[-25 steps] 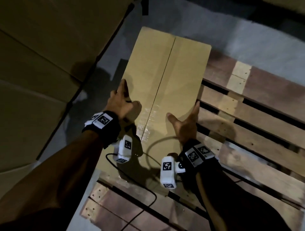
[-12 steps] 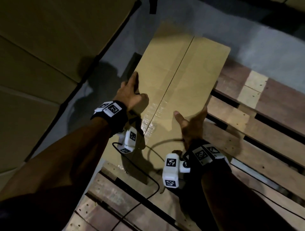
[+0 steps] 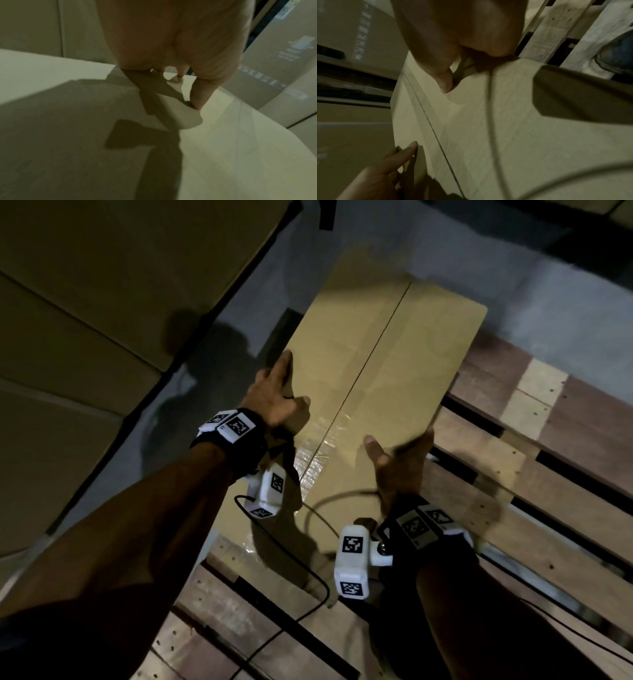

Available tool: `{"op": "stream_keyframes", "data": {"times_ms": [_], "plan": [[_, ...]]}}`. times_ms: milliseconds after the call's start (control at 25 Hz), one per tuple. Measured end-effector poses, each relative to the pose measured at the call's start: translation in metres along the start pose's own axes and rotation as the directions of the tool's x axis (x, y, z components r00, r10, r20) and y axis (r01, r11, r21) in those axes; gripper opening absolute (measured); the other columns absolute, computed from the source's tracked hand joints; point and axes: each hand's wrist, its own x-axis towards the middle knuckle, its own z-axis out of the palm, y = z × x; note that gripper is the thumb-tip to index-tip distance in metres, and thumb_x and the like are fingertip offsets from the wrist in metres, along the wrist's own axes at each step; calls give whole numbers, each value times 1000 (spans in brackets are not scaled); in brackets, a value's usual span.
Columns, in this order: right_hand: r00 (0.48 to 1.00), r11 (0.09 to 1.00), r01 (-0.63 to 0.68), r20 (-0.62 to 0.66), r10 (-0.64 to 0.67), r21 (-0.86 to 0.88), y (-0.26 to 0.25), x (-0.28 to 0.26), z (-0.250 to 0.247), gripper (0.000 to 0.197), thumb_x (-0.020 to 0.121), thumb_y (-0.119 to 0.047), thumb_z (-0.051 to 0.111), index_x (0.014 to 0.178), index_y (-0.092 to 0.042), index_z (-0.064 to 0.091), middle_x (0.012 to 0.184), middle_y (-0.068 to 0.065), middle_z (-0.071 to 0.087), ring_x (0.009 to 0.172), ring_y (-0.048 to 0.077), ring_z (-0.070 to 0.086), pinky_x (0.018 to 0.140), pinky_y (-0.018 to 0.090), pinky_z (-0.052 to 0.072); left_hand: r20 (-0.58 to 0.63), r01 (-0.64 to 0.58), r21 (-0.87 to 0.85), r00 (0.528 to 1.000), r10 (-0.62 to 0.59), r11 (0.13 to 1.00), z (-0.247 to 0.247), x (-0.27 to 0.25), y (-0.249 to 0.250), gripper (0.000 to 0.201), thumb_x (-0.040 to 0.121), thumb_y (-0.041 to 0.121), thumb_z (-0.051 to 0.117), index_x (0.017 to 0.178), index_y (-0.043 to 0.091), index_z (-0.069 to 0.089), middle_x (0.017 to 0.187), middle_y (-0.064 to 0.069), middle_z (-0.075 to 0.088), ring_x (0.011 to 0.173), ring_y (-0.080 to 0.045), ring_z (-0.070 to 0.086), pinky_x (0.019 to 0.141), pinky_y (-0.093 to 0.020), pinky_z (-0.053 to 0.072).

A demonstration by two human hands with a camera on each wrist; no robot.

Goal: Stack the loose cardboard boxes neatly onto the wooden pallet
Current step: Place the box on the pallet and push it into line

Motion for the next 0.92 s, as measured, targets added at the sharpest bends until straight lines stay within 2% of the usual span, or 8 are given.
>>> {"op": "stream_keyframes", "data": {"times_ms": [160,280,440,520,640,720,800,920], "plan": [[999,997,-37,12,38,-71,-6,-4,1,112,76,-35,83,158,-14,9,160,12,27,146,28,32,119,48,31,1,-20,50,1000,20,999,0,-5,-2,88,92,40,65,157,39,6,158,-12,20,141,-41,29,111,-53,33],[998,988,-54,1,55,-146,-5,-15,-3,122,63,-46,80,157,-14,10,158,13,30,142,32,36,116,49,36,0,-35,136,999,35,990,-1,-23,-18,83,92,44,64,157,34,12,154,-12,24,137,-41,35,110,-51,37],[996,967,-36,64,54,-253,12,-48,-16,97,84,-8,77,156,-3,11,157,18,29,142,33,35,117,46,33,-19,-17,162,1000,20,987,-3,-62,-55,76,93,35,66,155,30,23,158,-11,22,140,-39,33,115,-49,33],[997,967,-26,65,43,-253,22,-73,-21,97,86,-5,73,158,-9,8,152,13,35,138,30,39,118,43,34,-76,-6,145,997,17,989,-4,-87,-78,72,93,31,65,154,27,27,158,-11,22,141,-37,32,114,-46,33],[995,953,7,100,25,-303,35,-109,-20,100,83,-12,73,158,-26,8,131,4,49,105,17,56,103,38,47,-200,-34,45,979,42,998,1,-130,-114,70,92,24,66,152,18,31,156,-15,26,138,-35,36,113,-45,35],[985,947,22,169,34,-321,39,-128,-20,108,68,-29,75,156,-35,12,149,16,41,117,31,56,95,49,54,-268,4,-92,963,-29,996,8,-151,-135,72,91,20,67,152,13,30,154,-15,30,137,-34,38,114,-44,35],[973,840,115,231,13,-531,46,-156,-22,110,72,-33,81,159,-28,13,160,20,25,139,35,39,108,51,44,-254,80,-260,956,-148,962,18,-165,-157,78,86,24,72,150,9,30,149,-18,38,135,-35,41,113,-44,36],[904,430,422,338,-260,-798,58,-190,-24,101,79,-54,76,158,-19,23,165,23,10,151,42,15,118,58,20,-165,142,-524,951,-263,840,43,-174,-188,88,68,49,73,137,2,45,134,-18,54,124,-34,53,106,-43,44]]}}
